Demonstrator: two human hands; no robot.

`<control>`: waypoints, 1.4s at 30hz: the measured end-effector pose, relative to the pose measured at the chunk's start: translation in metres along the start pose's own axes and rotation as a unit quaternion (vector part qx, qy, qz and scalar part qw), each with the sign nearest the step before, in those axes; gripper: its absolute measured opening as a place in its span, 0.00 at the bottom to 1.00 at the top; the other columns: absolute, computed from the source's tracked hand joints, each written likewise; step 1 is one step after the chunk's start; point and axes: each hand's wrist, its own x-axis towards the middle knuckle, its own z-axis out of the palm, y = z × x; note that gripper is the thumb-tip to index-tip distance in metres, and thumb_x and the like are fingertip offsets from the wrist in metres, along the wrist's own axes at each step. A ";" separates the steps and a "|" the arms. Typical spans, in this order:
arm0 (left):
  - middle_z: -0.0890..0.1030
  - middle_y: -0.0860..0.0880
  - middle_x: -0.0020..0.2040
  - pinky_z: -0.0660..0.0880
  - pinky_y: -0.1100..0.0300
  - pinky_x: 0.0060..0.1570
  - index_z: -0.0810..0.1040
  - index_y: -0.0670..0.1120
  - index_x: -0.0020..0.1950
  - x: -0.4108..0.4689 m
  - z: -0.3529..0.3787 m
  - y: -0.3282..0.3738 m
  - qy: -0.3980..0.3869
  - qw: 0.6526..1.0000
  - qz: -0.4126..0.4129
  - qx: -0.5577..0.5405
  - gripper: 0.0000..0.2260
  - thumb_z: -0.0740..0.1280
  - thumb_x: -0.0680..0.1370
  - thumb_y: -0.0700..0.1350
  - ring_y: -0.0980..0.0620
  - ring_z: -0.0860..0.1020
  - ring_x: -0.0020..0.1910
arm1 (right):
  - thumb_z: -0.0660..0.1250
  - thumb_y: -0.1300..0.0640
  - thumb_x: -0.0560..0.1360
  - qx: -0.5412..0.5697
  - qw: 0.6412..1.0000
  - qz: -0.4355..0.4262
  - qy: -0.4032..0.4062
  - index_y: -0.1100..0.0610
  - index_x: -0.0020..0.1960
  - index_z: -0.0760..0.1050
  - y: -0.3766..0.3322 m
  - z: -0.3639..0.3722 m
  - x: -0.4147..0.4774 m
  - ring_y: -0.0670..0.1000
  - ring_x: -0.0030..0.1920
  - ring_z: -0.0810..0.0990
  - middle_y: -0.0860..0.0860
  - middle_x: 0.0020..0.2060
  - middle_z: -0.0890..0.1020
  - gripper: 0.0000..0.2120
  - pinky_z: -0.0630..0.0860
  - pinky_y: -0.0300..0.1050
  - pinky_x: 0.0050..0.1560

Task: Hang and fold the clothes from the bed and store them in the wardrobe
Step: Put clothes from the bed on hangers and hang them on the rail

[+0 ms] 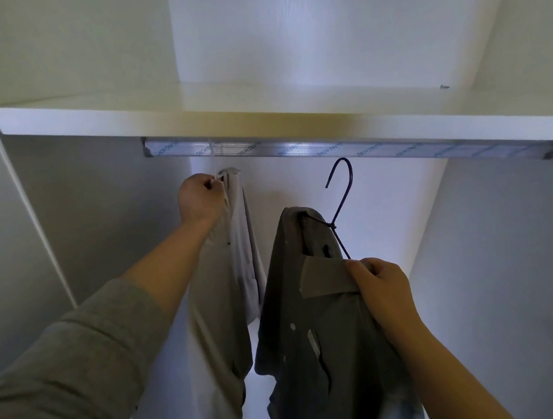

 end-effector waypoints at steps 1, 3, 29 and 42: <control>0.68 0.47 0.27 0.61 0.58 0.29 0.67 0.43 0.29 0.002 0.002 -0.002 -0.005 1.000 -0.004 0.005 0.17 0.62 0.78 0.37 0.52 0.65 0.27 | 0.62 0.54 0.81 0.001 1.000 0.001 0.000 0.59 0.43 0.80 0.000 0.000 0.001 0.48 0.39 0.78 0.51 0.36 0.80 0.13 0.70 0.33 0.40; 0.68 0.46 0.27 0.61 0.59 0.29 0.68 0.43 0.29 0.003 0.005 -0.006 -0.013 1.000 -0.016 0.020 0.17 0.61 0.78 0.38 0.52 0.66 0.27 | 0.62 0.54 0.81 0.000 1.000 0.003 0.001 0.59 0.43 0.79 0.001 0.000 0.001 0.48 0.39 0.77 0.50 0.35 0.79 0.13 0.70 0.33 0.40; 0.67 0.52 0.31 0.59 0.59 0.31 0.67 0.46 0.40 -0.102 -0.017 -0.083 -0.069 0.985 0.000 0.155 0.14 0.56 0.84 0.49 0.54 0.66 0.30 | 0.60 0.53 0.81 0.009 0.997 -0.044 -0.067 0.50 0.37 0.72 -0.022 0.040 0.006 0.46 0.37 0.76 0.47 0.34 0.77 0.14 0.68 0.31 0.38; 0.66 0.53 0.31 0.60 0.57 0.34 0.65 0.49 0.37 -0.099 -0.019 -0.084 -0.066 0.988 0.009 0.139 0.14 0.56 0.83 0.46 0.59 0.63 0.29 | 0.58 0.53 0.83 -0.012 0.993 -0.096 -0.072 0.58 0.45 0.73 -0.068 0.083 0.040 0.45 0.36 0.74 0.49 0.36 0.76 0.13 0.66 0.29 0.36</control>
